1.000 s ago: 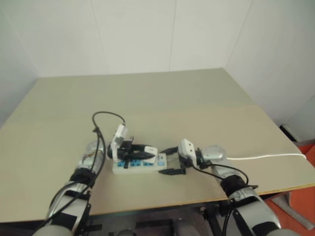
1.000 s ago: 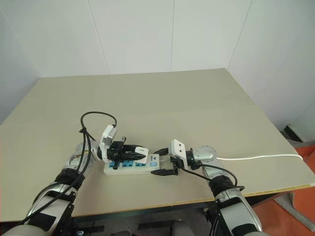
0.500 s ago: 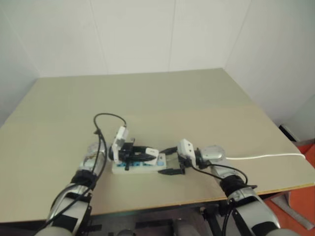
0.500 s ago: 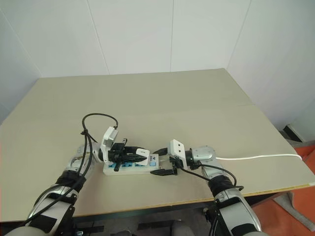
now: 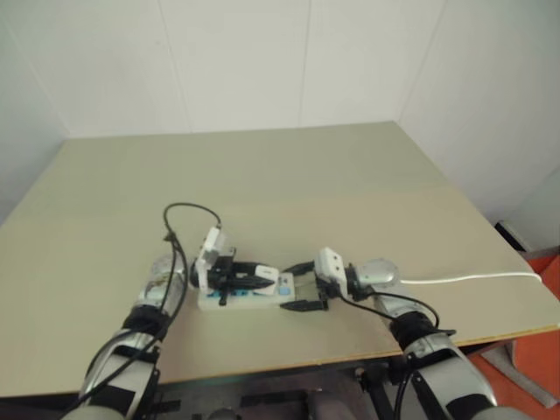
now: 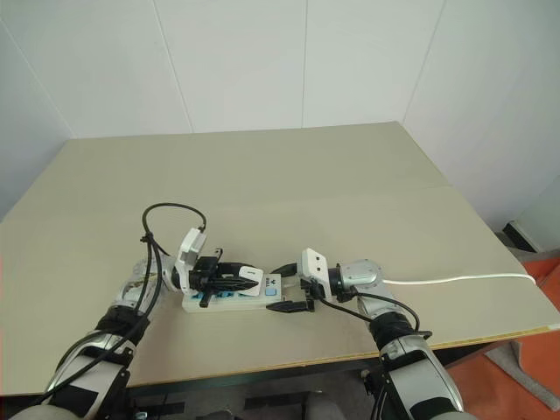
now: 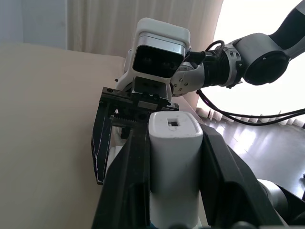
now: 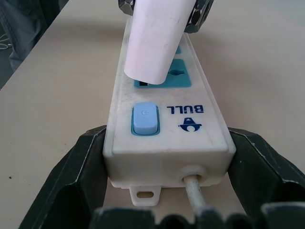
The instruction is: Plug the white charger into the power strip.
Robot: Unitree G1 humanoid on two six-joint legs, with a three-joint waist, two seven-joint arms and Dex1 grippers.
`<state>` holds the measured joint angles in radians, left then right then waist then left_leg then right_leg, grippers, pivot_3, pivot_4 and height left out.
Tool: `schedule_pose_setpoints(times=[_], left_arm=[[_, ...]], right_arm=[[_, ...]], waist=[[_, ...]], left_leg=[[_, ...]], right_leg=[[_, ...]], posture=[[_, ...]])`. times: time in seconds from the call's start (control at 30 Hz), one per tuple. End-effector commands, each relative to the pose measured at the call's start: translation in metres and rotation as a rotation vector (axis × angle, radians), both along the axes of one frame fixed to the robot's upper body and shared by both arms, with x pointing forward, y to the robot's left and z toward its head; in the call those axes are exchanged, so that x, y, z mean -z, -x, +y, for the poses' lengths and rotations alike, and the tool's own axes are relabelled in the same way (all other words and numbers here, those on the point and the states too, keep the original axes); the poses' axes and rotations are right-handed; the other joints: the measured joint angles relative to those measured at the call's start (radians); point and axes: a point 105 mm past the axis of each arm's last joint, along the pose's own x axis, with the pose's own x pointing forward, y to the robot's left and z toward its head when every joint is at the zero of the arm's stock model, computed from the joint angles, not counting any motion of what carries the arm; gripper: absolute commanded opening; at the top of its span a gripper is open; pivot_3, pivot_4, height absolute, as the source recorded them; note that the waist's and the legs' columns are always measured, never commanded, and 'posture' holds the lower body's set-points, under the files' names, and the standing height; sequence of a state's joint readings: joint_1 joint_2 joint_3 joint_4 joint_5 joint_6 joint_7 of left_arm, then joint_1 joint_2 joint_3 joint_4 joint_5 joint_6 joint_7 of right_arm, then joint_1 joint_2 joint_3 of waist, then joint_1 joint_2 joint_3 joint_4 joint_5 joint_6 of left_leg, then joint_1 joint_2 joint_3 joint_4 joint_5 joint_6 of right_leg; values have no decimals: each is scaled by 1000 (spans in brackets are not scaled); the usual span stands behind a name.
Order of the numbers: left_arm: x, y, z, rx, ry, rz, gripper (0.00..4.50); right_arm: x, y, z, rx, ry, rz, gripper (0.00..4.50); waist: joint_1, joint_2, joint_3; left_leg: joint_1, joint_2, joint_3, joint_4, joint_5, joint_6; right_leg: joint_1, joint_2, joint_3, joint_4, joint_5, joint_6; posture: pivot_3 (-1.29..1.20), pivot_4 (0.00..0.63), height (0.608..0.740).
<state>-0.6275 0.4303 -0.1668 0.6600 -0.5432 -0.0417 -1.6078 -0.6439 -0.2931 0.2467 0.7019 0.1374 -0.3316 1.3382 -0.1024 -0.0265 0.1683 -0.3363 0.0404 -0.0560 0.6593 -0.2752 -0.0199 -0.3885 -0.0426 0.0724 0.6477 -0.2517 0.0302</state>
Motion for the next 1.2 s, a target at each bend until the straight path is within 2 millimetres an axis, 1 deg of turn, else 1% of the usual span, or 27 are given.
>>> schedule_pose_setpoints(times=[0.03, 0.3, 0.6, 0.87, 0.97, 1.2], left_arm=[[4, 1, 10, -20, -35, -19, 994], [2, 1, 27, -55, -74, -38, 994], [-3, 2, 46, -89, -109, -57, 994], [-9, -2, 57, -141, -75, -50, 994], [-7, 1, 61, -141, -101, -52, 994], [-9, 0, 69, -162, -114, -65, 994]], right_arm=[[25, 10, 3, -26, 85, 50, 3434], [26, 10, 3, -27, 87, 47, 3434], [26, 9, 5, -30, 88, 46, 3434], [27, 9, 6, -30, 92, 50, 3434], [28, 8, 6, -29, 94, 51, 3434], [30, 9, 4, -27, 98, 54, 3434]], waist=[[0, 0, 0], [-3, 0, 0], [-7, 0, 0], [-7, 0, 0], [-9, 0, 0], [-11, 1, 0]], left_leg=[[0, 0, 0, 0, 0, 0], [0, 3, 0, -1, 0, 0], [0, 4, 0, -1, 0, 0], [0, 4, 0, -1, 0, 0], [0, 4, 0, -1, 0, 0], [0, 4, 0, -2, 0, 0]], right_leg=[[0, 0, 0, 0, 0, 0], [0, 4, 0, 0, -1, 1], [-1, 5, 0, 0, -1, 0], [-2, 5, 0, 0, -1, 0], [-2, 5, 0, 0, -2, 0], [-2, 5, 0, 0, -2, 0]], posture=[[0, 150, 740], [0, 150, 740], [0, 150, 740], [0, 150, 740], [0, 150, 740], [0, 150, 740]])
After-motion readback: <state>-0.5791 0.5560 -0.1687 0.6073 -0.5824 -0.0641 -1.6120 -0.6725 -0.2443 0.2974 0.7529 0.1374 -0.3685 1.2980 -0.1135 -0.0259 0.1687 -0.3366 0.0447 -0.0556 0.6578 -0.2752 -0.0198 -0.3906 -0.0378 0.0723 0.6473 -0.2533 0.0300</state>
